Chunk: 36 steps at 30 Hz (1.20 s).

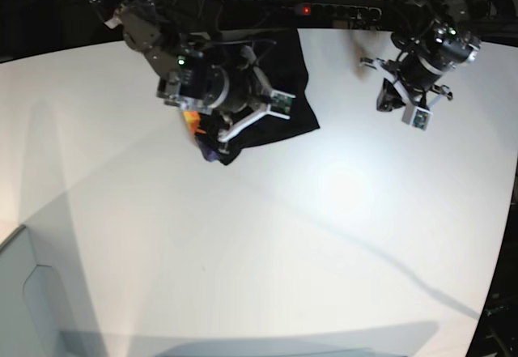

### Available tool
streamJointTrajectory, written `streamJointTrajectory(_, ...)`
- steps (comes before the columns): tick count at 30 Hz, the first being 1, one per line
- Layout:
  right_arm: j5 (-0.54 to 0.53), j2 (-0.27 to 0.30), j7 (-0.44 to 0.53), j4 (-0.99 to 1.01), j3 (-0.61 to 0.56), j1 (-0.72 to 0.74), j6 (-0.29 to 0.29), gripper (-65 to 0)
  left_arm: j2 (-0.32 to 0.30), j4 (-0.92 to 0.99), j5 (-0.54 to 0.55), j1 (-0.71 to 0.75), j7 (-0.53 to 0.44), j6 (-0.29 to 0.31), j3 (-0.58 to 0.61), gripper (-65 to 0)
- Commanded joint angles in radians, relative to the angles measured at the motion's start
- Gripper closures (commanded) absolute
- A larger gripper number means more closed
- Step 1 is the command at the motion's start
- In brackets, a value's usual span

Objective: Fold the T-shirt properly
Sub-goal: 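Drag the folded bundle with the right gripper to the table edge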

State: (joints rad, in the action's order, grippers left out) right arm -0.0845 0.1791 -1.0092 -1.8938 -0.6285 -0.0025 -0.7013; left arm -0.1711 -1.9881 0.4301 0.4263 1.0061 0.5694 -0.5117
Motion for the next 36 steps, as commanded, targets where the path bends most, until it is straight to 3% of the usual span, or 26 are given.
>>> streamJointTrajectory(1, 0.013, -0.006, 0.030, 0.030, 0.002, 0.000, 0.003, 0.0, -0.008, -0.012, 0.011, 0.001, -0.016, -0.001, -0.006, -0.4)
streamJointTrajectory(11, 0.035, -0.060, 0.353, 0.511, 0.028, 0.011, 0.003, 0.0, -0.008, 0.006, 0.011, -0.007, -0.016, -0.002, -0.003, -0.4)
streamJointTrajectory(14, 0.032, -0.100, 0.385, 0.633, 0.157, 0.034, 0.019, 0.0, -0.008, 0.008, 0.011, -0.008, -0.016, -0.004, -0.003, -0.4)
streamJointTrajectory(18, 0.027, -0.134, 0.401, 0.762, 0.378, 0.086, 0.116, 0.0, -0.008, 0.008, 0.011, -0.010, -0.016, -0.004, -0.003, -0.4)
streamJointTrajectory(29, 0.033, -0.126, 0.551, 0.883, 0.892, 0.141, 0.395, 0.0, -0.008, 0.023, 0.011, -0.031, -0.016, -0.004, -0.003, -0.4)
streamJointTrajectory(36, 0.027, -0.080, 0.560, 0.883, 1.129, 0.132, 0.411, 0.0, -0.008, 0.043, 0.011, -0.033, -0.016, -0.004, -0.003, -0.4)
